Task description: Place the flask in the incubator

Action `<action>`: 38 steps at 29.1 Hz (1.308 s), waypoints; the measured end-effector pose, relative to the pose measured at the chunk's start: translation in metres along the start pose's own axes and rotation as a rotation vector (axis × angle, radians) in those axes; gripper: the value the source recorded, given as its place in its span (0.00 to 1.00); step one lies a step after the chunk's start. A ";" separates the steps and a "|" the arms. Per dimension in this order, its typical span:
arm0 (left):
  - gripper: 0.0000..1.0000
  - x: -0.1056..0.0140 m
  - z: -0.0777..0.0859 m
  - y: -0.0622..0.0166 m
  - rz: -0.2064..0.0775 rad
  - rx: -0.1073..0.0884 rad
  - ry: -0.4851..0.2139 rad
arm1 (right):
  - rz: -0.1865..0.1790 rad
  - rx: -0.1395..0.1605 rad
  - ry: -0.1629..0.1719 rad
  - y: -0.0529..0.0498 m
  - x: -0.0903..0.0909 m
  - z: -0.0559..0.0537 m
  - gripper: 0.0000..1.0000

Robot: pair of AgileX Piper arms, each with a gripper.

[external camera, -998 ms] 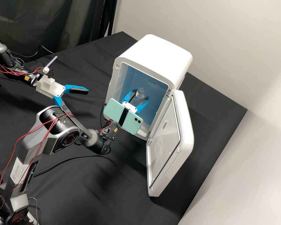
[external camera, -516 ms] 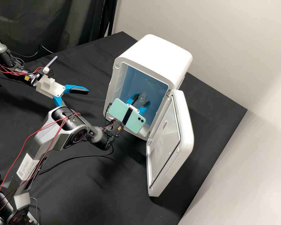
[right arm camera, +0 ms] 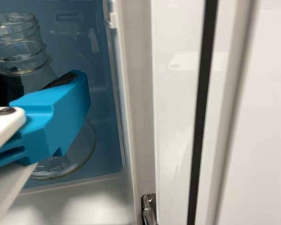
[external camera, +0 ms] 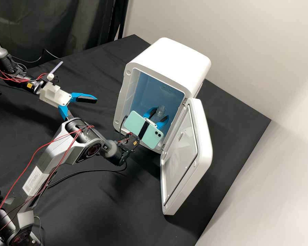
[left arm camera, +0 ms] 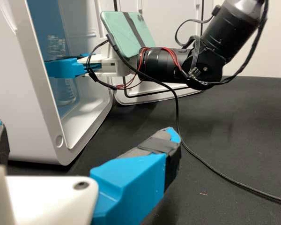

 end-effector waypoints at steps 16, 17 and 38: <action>1.00 0.000 0.000 0.0000 0.000 0.000 0.000 | -0.009 0.007 -0.045 -0.009 0.015 0.013 0.00; 1.00 0.000 0.000 0.0000 0.000 0.000 0.000 | -0.009 0.008 -0.047 -0.010 0.015 0.014 0.00; 1.00 0.000 0.000 0.0000 0.000 0.000 0.000 | -0.014 0.009 -0.062 -0.012 0.014 0.017 1.00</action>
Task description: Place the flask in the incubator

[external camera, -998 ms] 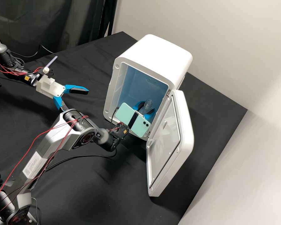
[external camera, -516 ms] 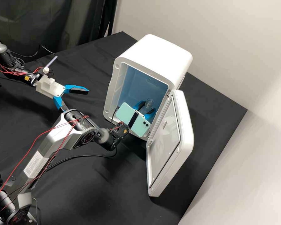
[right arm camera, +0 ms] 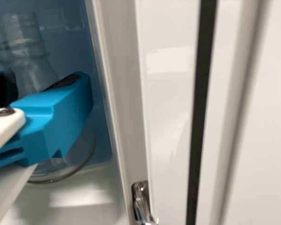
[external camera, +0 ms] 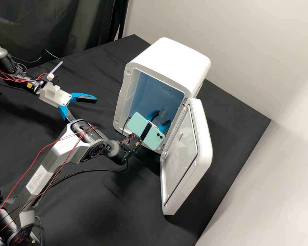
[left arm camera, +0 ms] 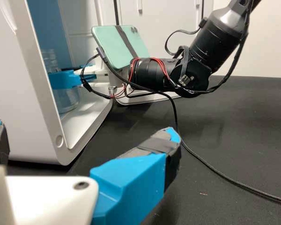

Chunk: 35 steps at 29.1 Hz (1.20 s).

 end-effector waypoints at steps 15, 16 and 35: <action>1.00 0.000 0.000 0.0000 0.000 0.000 0.000 | -0.030 -0.013 -0.017 -0.006 0.000 0.005 1.00; 1.00 0.000 0.000 0.0000 0.000 0.000 0.000 | -0.033 -0.014 -0.017 -0.007 -0.001 0.005 1.00; 1.00 0.000 0.000 0.0000 0.000 0.000 0.000 | -0.069 -0.013 -0.012 -0.012 -0.007 0.009 1.00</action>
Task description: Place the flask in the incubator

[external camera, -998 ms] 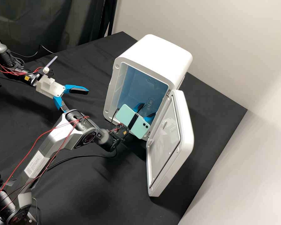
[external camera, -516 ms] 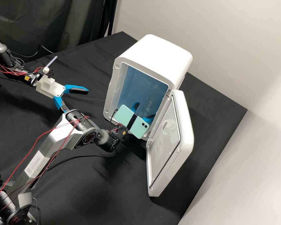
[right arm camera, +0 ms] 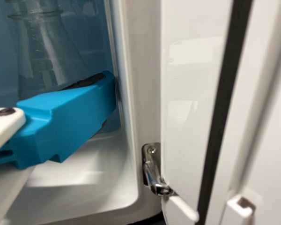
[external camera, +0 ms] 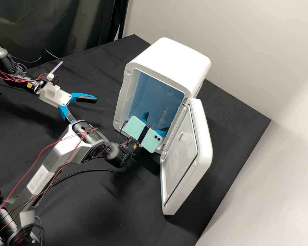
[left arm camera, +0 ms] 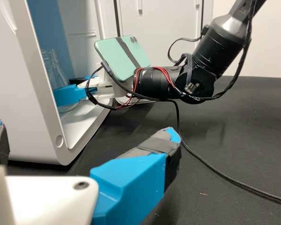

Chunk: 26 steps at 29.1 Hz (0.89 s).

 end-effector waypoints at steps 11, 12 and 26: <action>1.00 0.000 0.000 0.0000 0.000 0.000 0.000 | -0.002 0.008 0.002 -0.002 -0.003 0.001 1.00; 1.00 0.000 0.000 0.0000 0.000 0.000 0.000 | -0.002 0.009 0.000 -0.002 -0.003 0.002 1.00; 1.00 0.000 0.000 0.0000 0.000 0.000 0.000 | 0.042 0.040 0.042 0.019 -0.025 -0.010 1.00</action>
